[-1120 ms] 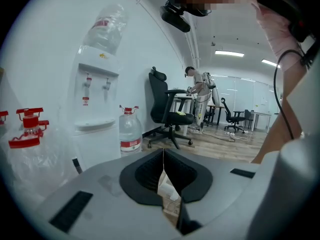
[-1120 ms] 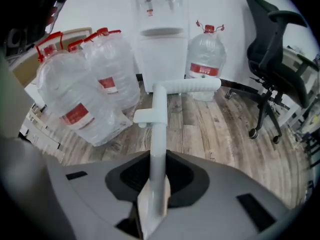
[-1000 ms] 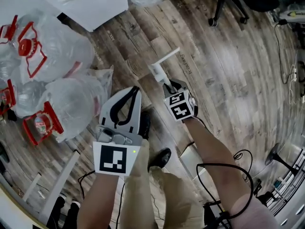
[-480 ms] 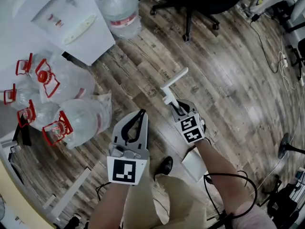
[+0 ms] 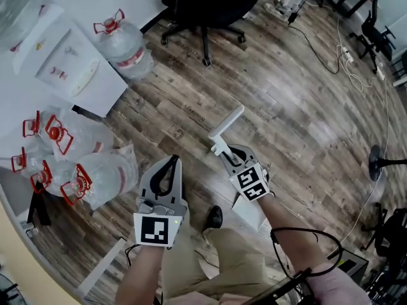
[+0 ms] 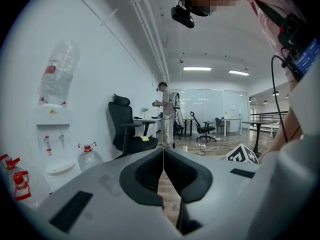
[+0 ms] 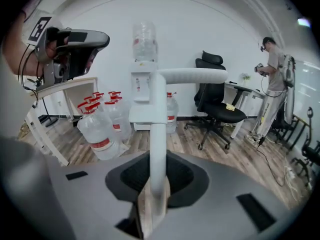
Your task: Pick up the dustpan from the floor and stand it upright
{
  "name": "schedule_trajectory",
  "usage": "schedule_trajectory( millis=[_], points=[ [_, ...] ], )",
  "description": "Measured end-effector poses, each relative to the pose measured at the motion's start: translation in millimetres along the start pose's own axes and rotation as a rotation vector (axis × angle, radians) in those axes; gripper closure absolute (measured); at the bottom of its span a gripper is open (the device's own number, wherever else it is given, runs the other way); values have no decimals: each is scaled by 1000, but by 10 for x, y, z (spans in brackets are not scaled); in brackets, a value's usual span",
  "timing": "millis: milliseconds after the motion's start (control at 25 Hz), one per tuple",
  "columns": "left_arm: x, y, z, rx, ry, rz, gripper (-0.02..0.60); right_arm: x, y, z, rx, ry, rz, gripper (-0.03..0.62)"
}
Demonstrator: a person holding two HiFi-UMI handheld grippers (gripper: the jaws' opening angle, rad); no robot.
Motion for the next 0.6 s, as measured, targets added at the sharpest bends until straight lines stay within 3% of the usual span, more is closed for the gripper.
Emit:
schedule_trajectory(
  millis=[280,600],
  points=[
    [643,9,619,-121,-20,37,568,-157,768,100,-75,-33,0,514],
    [952,100,1340,-265,-79,64,568,-534,1527,115,-170,-78,20,514]
  ],
)
Point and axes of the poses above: the fingertips, and each gripper's own axes: y backward along the fingers, z to its right, x out of its top, the point moved 4 cm from there along y, backward along the fingers, and after that the axes turned 4 degrees about z, right-handed, at the moved point
